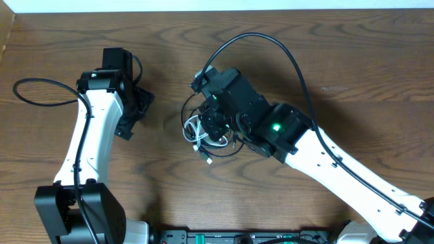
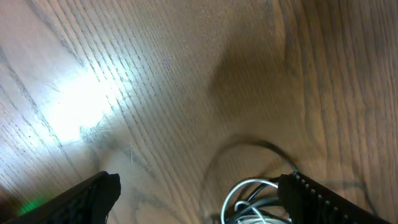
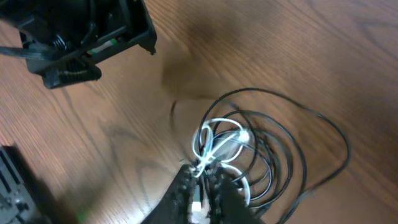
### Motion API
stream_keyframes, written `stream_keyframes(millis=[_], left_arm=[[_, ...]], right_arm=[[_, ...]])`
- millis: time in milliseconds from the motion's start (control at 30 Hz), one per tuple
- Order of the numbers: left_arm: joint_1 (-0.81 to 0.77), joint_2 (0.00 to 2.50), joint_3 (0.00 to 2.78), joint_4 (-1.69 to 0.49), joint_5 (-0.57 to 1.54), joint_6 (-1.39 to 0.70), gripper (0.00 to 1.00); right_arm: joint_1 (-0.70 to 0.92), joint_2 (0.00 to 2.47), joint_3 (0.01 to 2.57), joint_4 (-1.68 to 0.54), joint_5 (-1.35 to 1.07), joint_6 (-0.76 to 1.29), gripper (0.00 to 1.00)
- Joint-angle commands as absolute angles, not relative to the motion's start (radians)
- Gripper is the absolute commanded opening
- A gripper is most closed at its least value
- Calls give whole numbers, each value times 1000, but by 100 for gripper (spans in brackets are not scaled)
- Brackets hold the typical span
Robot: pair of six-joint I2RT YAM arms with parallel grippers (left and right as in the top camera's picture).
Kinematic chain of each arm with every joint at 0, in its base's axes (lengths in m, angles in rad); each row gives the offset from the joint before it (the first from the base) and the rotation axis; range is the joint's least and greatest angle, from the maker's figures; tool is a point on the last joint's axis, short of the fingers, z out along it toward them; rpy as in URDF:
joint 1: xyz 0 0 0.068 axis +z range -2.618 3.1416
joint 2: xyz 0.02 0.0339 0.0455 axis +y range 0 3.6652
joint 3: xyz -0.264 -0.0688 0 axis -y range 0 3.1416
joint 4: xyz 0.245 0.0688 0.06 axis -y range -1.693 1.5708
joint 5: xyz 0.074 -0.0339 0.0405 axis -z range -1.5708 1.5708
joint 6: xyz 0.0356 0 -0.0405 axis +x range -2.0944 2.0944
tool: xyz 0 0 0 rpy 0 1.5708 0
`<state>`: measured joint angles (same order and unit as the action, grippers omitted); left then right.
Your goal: Untangle cables
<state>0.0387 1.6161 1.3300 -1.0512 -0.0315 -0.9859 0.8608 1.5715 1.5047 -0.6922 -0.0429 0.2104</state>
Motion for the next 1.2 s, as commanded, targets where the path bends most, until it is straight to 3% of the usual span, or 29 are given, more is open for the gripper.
stream_keyframes(millis=[0,133,167,200,367,467,633,800,1167], left_arm=[[43,1621,1326,-1058,-37,-969,87],[43,1621,1326,-1058,-33,-957,87],[43,1621,1326,-1057,-24,-931,87],[41,1621,1326,-1053,-4,-891,87],[19,1624,1326,-1036,129,-648,87],[-18,1631,1325,-1042,196,-542,87],[-100,1643,1307,-1062,205,-447,87],[-180,1644,1247,-1048,205,-369,87],[-273,1644,1190,-962,221,-288,87]], right_arm=[[863,1567,1521,-693,-26,208,1],[863,1567,1521,-694,-25,208,2],[862,1567,1521,-696,-25,208,6],[862,1567,1521,-698,-25,208,20],[856,1570,1521,-700,-24,208,52],[834,1570,1521,-701,-25,215,58],[756,1570,1521,-744,-26,274,77],[672,1570,1521,-831,-29,276,86],[626,1570,1521,-889,-36,276,90]])
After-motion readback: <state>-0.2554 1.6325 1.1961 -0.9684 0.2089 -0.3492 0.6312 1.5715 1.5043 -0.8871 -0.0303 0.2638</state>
